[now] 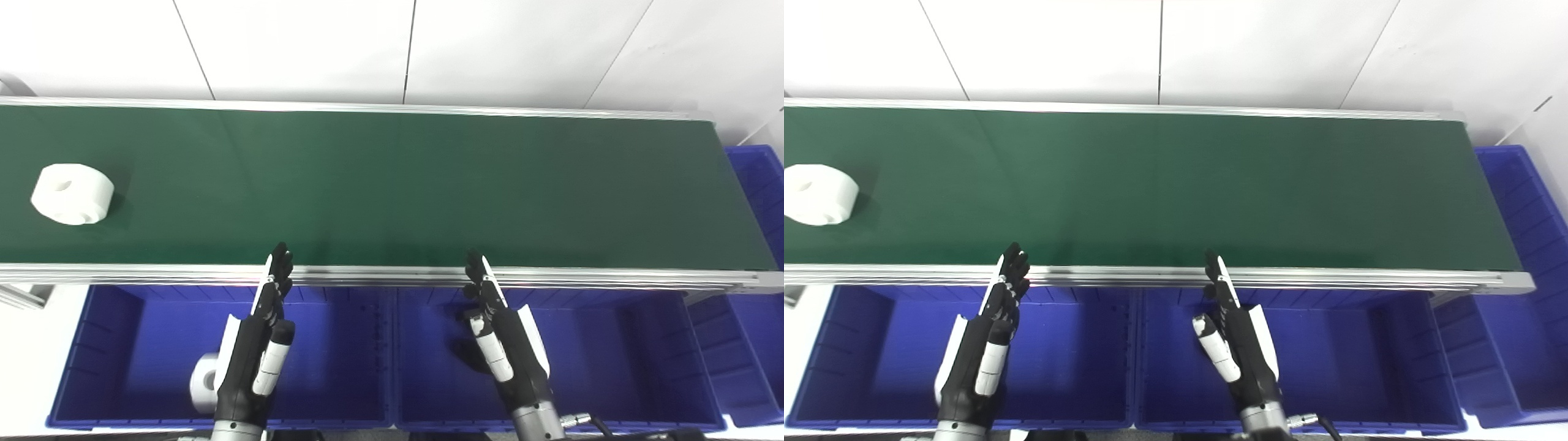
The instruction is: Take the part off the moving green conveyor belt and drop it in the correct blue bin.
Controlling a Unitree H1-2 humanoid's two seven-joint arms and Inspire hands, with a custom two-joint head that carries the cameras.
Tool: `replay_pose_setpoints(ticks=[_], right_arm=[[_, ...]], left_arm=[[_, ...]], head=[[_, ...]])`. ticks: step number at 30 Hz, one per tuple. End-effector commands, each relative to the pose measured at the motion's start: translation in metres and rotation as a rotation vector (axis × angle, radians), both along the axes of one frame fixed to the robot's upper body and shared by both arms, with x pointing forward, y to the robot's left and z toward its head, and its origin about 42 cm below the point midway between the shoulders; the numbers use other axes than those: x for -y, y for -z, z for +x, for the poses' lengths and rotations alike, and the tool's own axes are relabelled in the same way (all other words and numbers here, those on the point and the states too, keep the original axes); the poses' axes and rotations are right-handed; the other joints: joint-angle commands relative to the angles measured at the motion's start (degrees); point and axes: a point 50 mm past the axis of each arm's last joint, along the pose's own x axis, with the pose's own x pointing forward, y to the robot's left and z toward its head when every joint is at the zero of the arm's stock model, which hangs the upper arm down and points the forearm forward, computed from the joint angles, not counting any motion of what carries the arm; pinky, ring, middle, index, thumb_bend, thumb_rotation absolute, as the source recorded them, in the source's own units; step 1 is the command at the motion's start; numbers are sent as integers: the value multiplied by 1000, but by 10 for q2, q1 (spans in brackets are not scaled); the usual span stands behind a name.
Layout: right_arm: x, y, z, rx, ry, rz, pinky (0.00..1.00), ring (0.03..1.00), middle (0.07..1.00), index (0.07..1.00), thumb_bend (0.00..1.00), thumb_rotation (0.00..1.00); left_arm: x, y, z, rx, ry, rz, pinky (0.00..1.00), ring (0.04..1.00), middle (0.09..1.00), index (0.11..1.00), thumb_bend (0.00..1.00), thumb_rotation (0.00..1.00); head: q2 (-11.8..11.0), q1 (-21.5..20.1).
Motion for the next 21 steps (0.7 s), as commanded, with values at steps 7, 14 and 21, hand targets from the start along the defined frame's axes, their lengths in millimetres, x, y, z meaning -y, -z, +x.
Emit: replay_pose_setpoints(ticks=[7,14,21], right_arm=[[0,-6,4,77,-13,9,1000,1000,1000,994,800,971],[0,-3,5,73,-19,15,1000,998,1000,992,793,960],[0,0,3,62,-26,29,1000,996,1000,995,793,941]], left_arm=[[4,-2,4,41,2,4,1000,1000,1000,1000,715,971],[5,1,6,38,3,18,1000,1000,1000,1000,732,979],[5,6,6,40,11,25,1000,1000,1000,1000,737,975]], head=[[-2,3],[-7,8],[-16,17]])
